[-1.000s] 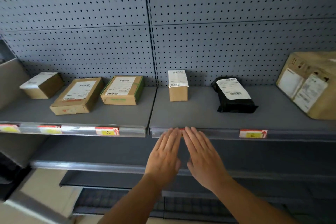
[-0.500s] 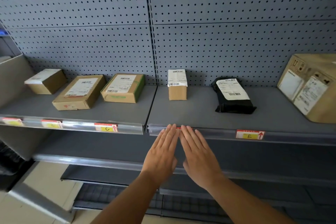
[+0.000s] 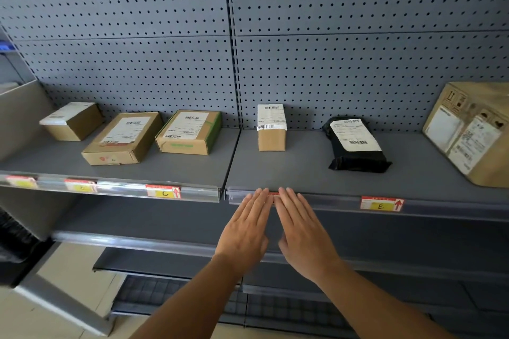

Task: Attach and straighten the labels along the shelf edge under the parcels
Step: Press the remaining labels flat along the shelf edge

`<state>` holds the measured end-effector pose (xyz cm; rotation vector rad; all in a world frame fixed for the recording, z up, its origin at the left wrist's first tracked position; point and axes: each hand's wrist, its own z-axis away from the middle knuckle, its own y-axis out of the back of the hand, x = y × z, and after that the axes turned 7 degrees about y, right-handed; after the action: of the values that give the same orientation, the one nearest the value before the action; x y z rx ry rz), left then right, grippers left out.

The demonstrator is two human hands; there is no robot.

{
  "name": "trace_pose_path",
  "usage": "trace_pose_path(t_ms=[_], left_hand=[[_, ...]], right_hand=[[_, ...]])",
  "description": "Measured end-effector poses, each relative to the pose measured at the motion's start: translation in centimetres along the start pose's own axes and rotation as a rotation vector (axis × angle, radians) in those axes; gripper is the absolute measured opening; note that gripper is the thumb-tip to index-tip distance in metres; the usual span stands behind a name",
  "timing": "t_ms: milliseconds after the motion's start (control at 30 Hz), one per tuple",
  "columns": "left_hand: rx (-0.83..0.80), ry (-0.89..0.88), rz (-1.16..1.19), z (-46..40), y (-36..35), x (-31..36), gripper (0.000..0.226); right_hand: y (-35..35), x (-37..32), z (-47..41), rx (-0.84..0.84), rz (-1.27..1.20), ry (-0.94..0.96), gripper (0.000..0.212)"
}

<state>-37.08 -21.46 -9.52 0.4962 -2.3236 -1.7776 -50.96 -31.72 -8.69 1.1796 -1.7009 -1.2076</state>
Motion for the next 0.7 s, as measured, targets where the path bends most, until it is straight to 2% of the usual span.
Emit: trace_pose_path(t_ms=[300,700], left_hand=[[-0.013,-0.027,-0.024,0.16,-0.37,-0.05,0.08],[-0.02,-0.023,-0.003,0.37,-0.32,-0.28,0.082]], right_hand=[[-0.36,0.27,0.47,-0.048,0.002,-0.03,0.094],[-0.32,0.07,-0.03,0.002,0.012,-0.009,0.092]])
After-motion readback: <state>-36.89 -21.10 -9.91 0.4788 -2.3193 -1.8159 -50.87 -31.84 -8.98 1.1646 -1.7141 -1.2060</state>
